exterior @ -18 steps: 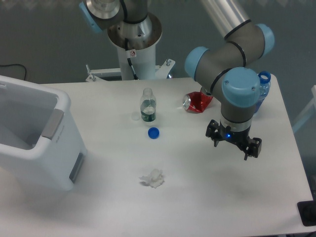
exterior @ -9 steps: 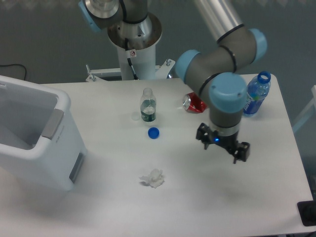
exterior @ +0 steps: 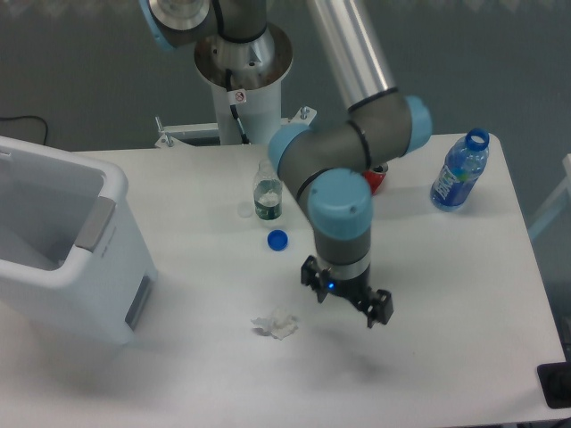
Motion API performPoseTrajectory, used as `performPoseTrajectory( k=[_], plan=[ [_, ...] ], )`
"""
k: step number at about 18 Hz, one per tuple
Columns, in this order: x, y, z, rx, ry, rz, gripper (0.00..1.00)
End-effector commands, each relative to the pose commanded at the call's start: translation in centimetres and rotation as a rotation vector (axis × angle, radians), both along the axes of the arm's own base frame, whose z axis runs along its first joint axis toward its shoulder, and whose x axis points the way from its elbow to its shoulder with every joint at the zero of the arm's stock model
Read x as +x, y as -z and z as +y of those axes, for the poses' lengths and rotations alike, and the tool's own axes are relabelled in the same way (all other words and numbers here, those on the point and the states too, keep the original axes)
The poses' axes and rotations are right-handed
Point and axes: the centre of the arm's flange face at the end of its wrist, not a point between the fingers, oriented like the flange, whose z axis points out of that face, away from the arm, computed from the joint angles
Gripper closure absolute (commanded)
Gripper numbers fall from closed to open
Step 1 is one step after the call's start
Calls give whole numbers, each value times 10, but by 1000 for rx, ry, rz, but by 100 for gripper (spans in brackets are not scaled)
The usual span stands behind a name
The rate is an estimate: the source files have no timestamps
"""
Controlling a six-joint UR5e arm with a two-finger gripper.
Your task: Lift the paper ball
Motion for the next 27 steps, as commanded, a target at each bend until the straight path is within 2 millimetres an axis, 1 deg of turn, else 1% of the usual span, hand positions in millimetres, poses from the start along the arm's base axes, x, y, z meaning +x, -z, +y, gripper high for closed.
performPoseTrajectory(
  k=[1, 2, 4, 7, 9, 12, 14, 17, 18, 19, 20, 21, 22, 23, 24, 25, 27],
  plan=[
    [12, 9, 2, -13, 15, -14, 0],
    [18, 15, 4, -22, 24, -22, 0],
    [22, 21, 5, -31, 29, -30, 0],
    [29, 36, 4, -45, 33, -54, 0],
    [40, 47, 14, -55, 54, -64, 0],
    [38, 47, 18, -51, 51, -62, 0],
    [36, 54, 21, -55, 51, -66, 0],
    [44, 59, 28, -59, 65, -70, 0],
    [45, 60, 34, -57, 61, -69, 0],
    [49, 59, 40, -52, 50, -65, 10],
    [49, 60, 41, -49, 35, -65, 26],
    [49, 60, 42, -48, 32, -67, 52],
    [49, 59, 42, -47, 32, -66, 72],
    [49, 58, 42, -46, 32, -64, 87],
    [49, 55, 42, -44, 32, -62, 98],
    [48, 52, 41, -40, 29, -59, 100],
    [48, 51, 41, -39, 27, -58, 100]
  ],
)
